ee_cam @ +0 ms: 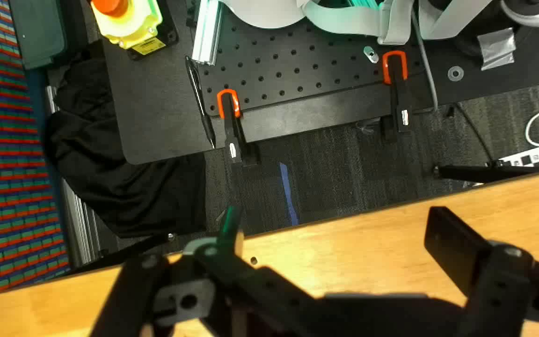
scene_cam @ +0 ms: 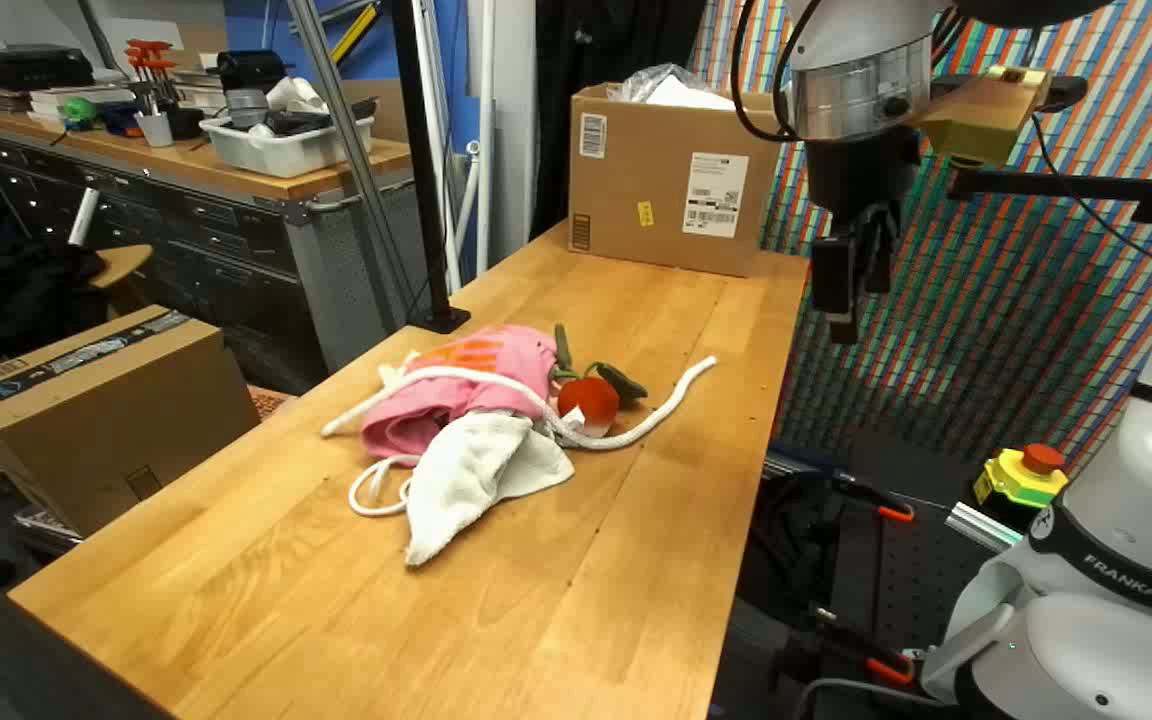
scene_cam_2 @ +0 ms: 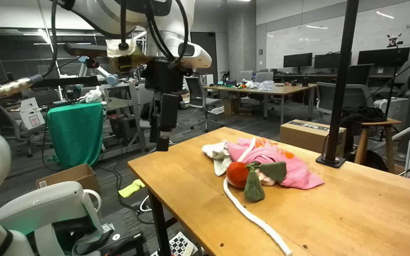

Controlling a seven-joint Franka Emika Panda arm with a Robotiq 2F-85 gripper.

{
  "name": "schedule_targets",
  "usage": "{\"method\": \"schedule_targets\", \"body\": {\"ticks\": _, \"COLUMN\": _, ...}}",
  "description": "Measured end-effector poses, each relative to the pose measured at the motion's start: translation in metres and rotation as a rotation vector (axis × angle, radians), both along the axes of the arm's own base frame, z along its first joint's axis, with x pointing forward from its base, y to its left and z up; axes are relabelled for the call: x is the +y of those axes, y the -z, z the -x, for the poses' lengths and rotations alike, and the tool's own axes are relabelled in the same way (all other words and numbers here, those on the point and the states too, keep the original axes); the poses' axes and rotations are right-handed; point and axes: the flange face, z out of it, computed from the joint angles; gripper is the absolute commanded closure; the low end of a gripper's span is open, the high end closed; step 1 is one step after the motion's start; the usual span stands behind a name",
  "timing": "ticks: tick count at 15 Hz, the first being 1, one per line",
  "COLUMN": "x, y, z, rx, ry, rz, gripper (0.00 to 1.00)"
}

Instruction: Put all the items on the table separately

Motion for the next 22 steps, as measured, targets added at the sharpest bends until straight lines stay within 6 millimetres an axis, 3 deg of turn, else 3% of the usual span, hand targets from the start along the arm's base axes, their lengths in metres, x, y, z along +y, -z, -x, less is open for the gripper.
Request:
{"method": "schedule_targets", "body": {"ticks": 11, "x": 0.002, "y": 0.002, "z": -0.006, "rx": 0.006, "ry": -0.013, "rz": 0.010, "gripper": 0.00}}
{"method": "schedule_targets", "body": {"ticks": 22, "x": 0.056, "y": -0.017, "z": -0.081, "rx": -0.094, "ry": -0.162, "rz": 0.052, "gripper": 0.00}}
